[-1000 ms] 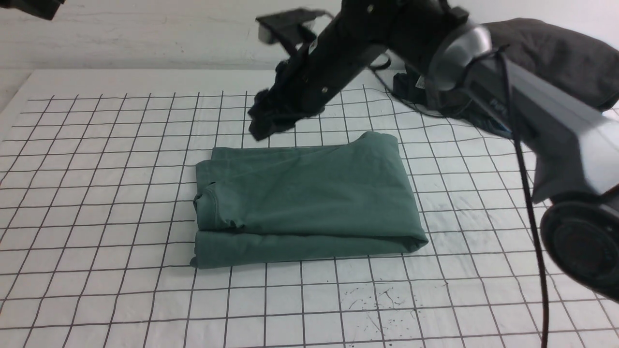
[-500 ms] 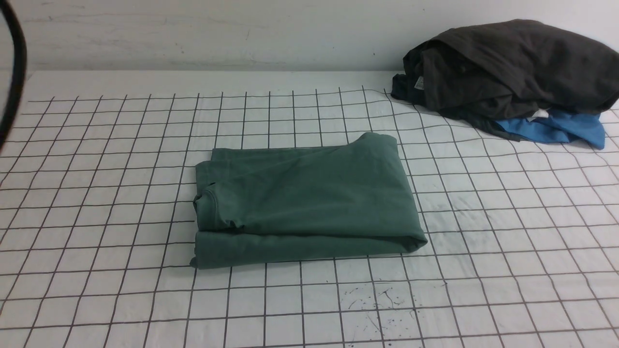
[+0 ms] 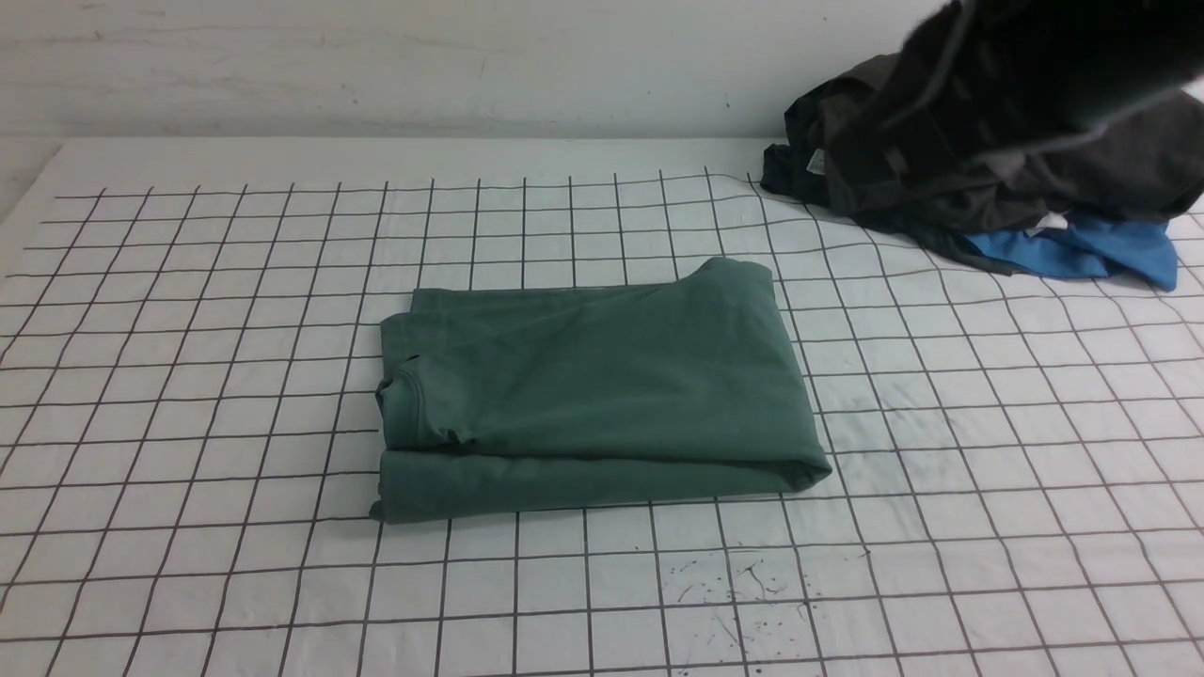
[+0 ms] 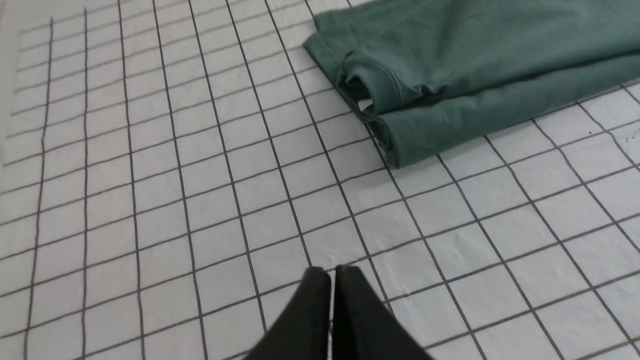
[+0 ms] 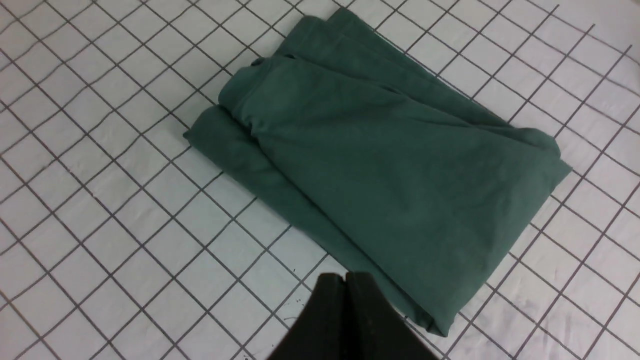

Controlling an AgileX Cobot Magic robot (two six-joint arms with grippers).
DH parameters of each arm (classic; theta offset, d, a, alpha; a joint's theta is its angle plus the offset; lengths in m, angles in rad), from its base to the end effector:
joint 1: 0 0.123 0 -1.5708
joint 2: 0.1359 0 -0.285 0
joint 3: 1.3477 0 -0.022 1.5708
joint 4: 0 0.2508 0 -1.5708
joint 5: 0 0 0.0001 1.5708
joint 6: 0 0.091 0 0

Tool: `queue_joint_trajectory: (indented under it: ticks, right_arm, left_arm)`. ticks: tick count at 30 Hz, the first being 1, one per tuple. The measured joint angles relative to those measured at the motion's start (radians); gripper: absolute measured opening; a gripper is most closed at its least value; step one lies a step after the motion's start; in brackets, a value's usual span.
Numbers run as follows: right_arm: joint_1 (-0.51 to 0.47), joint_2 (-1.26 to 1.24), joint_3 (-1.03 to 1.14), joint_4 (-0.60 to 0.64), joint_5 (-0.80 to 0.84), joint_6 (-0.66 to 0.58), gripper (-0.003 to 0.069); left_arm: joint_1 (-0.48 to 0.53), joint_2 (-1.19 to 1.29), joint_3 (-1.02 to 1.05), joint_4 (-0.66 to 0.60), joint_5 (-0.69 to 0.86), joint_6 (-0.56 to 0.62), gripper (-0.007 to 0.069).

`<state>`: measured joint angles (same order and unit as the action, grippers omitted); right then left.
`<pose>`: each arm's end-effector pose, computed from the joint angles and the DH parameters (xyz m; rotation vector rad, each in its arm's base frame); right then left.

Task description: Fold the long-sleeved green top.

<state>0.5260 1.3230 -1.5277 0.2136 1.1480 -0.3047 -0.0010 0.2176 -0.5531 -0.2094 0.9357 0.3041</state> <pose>0.2169 0.1463 0.4325 -0.9645 2.2323 0.3762 0.0309 -0.0153 0.3013 0.2876 2.0460 -0.0649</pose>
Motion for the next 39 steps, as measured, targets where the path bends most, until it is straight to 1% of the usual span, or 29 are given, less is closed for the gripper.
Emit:
queue_joint_trajectory:
  ticks: [4, 6, 9, 13, 15, 21, 31, 39]
  right_arm:
    - [0.000, -0.179, 0.220, 0.005, -0.189, 0.000, -0.0014]
    - [0.000, -0.252, 0.303, 0.005, -0.259, -0.001, -0.0014]
    - [0.000, -0.385, 0.408, 0.004, -0.338, -0.004, -0.0014]
    - [0.000, -0.525, 0.503, -0.010, -0.397, -0.004, -0.0014]
    - [0.000, -0.599, 0.536, -0.024, -0.407, -0.004, -0.0014]
    - [0.000, -0.685, 0.566, -0.023, -0.395, -0.004, -0.0014]
    - [0.000, -0.694, 0.577, -0.003, -0.318, -0.004, -0.0014]
    - [0.000, -0.694, 0.577, 0.007, -0.310, -0.004, -0.0014]
  left_arm:
    - [0.000, -0.129, 0.064, -0.001, -0.035, 0.000, -0.0005]
    - [0.000, -0.165, 0.070, -0.001, -0.037, 0.000, -0.0005]
    - [0.000, -0.194, 0.073, -0.001, -0.037, 0.000, -0.0005]
    - [0.000, -0.199, 0.073, -0.002, -0.037, 0.000, -0.0005]
    - [0.000, -0.199, 0.073, -0.002, -0.037, 0.000, -0.0005]
    - [0.000, -0.199, 0.073, -0.002, -0.036, 0.000, -0.0005]
    - [0.000, -0.199, 0.073, -0.002, -0.036, 0.000, -0.0005]
    - [0.000, -0.199, 0.073, -0.004, -0.036, 0.000, -0.0005]
